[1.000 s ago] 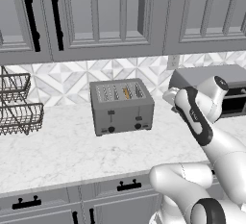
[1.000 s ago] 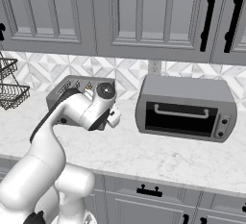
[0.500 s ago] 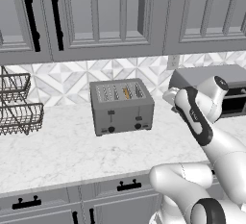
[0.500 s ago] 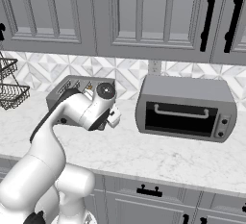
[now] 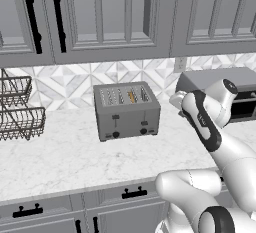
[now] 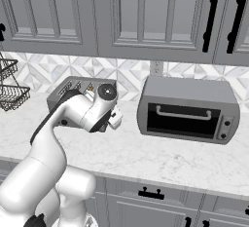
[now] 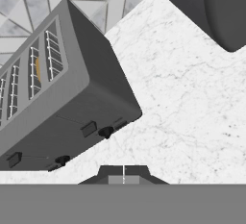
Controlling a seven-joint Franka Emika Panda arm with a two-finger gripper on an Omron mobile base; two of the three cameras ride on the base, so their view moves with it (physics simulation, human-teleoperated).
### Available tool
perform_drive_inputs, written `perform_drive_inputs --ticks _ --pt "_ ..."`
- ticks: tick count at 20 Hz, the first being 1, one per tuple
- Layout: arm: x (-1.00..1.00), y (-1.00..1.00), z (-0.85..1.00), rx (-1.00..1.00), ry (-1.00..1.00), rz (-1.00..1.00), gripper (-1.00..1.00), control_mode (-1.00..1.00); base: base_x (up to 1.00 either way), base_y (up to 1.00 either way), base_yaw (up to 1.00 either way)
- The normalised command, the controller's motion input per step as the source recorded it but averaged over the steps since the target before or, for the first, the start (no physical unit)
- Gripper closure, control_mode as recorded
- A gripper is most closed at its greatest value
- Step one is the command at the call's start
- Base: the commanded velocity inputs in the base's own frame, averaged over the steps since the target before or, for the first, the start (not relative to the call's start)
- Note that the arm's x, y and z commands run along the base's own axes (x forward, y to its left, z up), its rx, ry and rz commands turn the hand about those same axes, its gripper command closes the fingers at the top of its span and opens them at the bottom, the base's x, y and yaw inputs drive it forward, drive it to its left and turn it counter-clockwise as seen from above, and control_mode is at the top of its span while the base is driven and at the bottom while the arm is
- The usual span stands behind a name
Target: Start the toaster. Once the lever pops up, take the bread to the plate on the dining counter.
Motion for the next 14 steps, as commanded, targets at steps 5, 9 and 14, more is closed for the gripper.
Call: perform_drive_inputs --ticks 5,9,14 --pt "0.00 0.00 0.00 0.00 0.00 0.00 1.00 -1.00 0.00 0.00 0.00" --pt "0.00 0.00 0.00 0.00 0.00 0.00 1.00 -1.00 0.00 0.00 0.00" --pt "0.00 0.00 0.00 0.00 0.00 0.00 1.00 -1.00 0.00 0.00 0.00"
